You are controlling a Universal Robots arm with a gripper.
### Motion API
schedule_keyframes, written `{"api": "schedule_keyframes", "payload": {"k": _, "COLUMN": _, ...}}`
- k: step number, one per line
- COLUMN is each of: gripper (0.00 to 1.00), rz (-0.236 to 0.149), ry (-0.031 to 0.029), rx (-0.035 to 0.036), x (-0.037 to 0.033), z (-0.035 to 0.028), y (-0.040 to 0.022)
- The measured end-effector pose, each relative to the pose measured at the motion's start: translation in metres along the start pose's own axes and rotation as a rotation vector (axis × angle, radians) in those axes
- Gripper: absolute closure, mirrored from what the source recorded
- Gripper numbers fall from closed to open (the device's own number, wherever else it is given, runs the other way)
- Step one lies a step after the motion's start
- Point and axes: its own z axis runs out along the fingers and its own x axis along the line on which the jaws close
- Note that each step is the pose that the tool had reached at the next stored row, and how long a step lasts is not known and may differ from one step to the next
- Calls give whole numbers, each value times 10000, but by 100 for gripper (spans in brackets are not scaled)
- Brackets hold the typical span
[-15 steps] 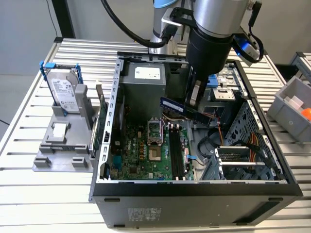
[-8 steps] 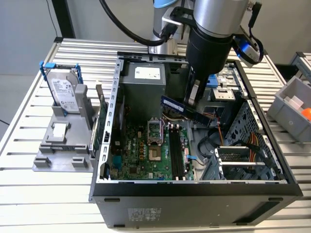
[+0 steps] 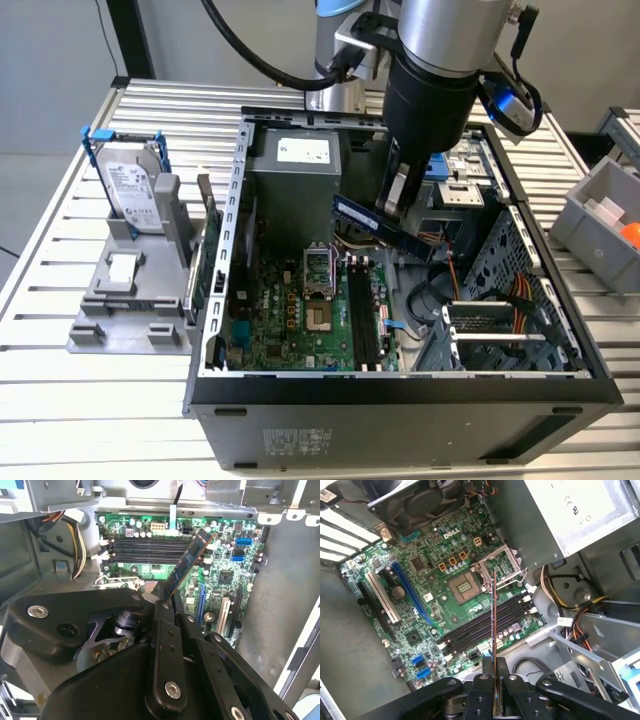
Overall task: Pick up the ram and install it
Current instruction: 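Pick up the ram and move it above insertion slot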
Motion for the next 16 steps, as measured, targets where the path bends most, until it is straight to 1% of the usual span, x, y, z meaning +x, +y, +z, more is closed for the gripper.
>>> {"api": "schedule_keyframes", "payload": {"k": 6, "gripper": 100, "rz": 372, "ry": -5, "rx": 13, "x": 0, "z": 1, "y": 0}}
{"api": "schedule_keyframes", "payload": {"k": 13, "gripper": 100, "rz": 645, "ry": -6, "rx": 23, "x": 0, "z": 0, "y": 0}}
{"api": "schedule_keyframes", "payload": {"k": 16, "gripper": 100, "rz": 836, "ry": -8, "rx": 30, "x": 0, "z": 2, "y": 0}}
